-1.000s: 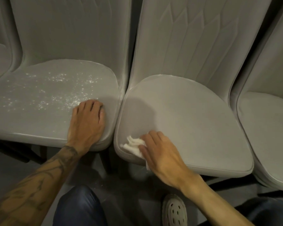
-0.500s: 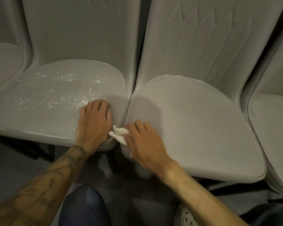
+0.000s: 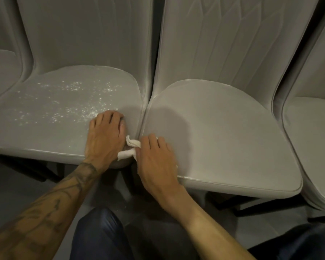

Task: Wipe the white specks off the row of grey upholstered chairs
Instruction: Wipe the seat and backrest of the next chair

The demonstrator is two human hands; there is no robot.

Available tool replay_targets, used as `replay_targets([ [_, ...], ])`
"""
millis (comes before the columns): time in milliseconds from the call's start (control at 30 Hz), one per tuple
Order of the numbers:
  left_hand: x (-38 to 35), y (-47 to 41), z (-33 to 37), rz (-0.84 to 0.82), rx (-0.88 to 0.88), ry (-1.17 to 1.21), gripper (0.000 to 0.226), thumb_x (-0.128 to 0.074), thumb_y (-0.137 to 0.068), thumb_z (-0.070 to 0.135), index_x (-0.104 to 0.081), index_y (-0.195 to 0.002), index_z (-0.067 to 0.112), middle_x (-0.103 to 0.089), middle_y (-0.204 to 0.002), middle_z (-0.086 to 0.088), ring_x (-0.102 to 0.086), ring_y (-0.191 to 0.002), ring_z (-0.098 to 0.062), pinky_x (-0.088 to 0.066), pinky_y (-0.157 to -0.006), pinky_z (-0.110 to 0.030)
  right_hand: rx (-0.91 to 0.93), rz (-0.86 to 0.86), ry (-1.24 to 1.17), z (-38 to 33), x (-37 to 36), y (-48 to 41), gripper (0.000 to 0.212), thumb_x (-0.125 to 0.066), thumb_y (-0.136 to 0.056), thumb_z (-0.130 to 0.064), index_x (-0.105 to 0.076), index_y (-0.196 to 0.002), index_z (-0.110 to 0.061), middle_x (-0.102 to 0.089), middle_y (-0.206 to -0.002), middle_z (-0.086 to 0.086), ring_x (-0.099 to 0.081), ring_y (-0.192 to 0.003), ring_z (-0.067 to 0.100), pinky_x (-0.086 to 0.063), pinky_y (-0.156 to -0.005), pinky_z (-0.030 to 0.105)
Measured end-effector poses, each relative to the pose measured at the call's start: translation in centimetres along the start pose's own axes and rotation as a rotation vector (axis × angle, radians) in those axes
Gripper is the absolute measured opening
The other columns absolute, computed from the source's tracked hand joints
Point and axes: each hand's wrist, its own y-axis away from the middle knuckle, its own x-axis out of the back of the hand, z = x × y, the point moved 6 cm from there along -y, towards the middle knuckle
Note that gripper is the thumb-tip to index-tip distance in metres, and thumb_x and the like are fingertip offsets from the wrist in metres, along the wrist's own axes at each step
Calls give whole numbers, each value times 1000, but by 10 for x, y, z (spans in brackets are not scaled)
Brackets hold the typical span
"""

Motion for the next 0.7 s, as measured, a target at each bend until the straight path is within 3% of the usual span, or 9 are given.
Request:
replay_targets([
  [67, 0, 1, 0, -3, 2, 20, 40, -30, -104, 34, -58, -120, 11, -60, -121, -11, -55, -107, -29, -45, -97, -48, -22, -35, -3, -4, -2, -5, 19, -46, -102, -32, -52, -115, -19, -53, -111, 2, -45, -94, 17, -37, -81, 31],
  [167, 2, 0, 0, 20, 8, 41, 38, -30, -104, 34, -58, -119, 12, -60, -119, -10, -54, -106, -27, -43, -97, -47, 14, -27, 54, 8, 2, 20, 18, -49, -100, -35, -55, -109, -20, -54, -104, 1, -44, -88, 16, -32, -74, 29],
  [300, 5, 1, 2, 19, 17, 42, 38, -31, -104, 33, -59, -119, 11, -60, -120, -10, -54, -107, -29, -42, -98, -47, -38, 37, 51, 15, 3, 35, 20, -60, -96, -35, -59, -107, -19, -56, -100, 1, -48, -85, 17, -40, -73, 31],
  [467, 5, 2, 3, 27, 7, 56, 33, -35, -107, 30, -58, -120, 10, -60, -118, -11, -55, -106, -30, -43, -99, -49, -51, 36, 45, 5, 4, 26, 29, -42, -104, -44, -58, -112, -20, -57, -107, 1, -50, -89, 18, -45, -76, 33],
  [600, 4, 0, 2, 59, 1, 46, 24, -43, -107, 26, -58, -120, 12, -60, -119, -10, -53, -106, -30, -40, -98, -48, -17, 62, 140, 42, 20, 57, 26, -40, -106, -40, -58, -105, -21, -57, -101, 0, -49, -85, 22, -41, -70, 37],
  [700, 2, 0, 0, 72, -14, 47, 23, -43, -108, 28, -57, -120, 14, -59, -119, -9, -52, -105, -28, -40, -97, -47, -124, 131, 112, 63, 32, 67, 28, -41, -107, -41, -58, -97, -21, -55, -95, 0, -45, -81, 21, -30, -67, 34],
])
